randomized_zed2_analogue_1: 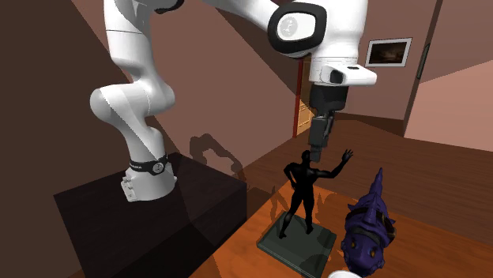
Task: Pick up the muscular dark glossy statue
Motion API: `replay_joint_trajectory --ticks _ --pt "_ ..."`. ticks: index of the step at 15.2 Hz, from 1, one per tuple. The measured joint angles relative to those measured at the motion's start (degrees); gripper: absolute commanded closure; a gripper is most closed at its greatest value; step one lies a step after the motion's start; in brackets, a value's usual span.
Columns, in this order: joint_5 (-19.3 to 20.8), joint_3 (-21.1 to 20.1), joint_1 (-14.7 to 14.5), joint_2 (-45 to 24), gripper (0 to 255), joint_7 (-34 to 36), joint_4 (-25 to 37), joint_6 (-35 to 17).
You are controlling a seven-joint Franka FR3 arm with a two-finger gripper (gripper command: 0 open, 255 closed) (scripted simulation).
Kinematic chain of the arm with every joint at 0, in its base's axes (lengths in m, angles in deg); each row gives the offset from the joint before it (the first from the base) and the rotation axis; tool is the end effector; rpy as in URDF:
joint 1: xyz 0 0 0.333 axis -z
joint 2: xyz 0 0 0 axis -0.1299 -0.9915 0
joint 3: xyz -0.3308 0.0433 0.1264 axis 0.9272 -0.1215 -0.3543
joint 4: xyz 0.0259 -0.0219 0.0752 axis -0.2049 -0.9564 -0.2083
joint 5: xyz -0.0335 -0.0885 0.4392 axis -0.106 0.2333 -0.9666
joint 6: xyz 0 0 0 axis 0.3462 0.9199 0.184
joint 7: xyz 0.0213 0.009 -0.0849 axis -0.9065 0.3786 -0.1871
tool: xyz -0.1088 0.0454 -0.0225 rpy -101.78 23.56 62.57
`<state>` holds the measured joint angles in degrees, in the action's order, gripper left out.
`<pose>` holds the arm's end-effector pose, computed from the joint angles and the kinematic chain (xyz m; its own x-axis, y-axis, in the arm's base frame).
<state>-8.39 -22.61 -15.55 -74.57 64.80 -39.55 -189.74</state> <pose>0.5884 0.1876 0.3925 0.9894 0.1434 -0.0225 0.1432 -0.9896 -0.0106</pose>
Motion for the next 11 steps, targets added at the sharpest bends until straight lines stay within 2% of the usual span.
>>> replay_joint_trajectory --ticks 3,11 --pt "0.5 -0.5 -0.9 -5.4 0 1.5 4.1 -0.9" --pt "1.1 -0.5 -1.2 -9.1 0 2.2 2.7 -5.9"
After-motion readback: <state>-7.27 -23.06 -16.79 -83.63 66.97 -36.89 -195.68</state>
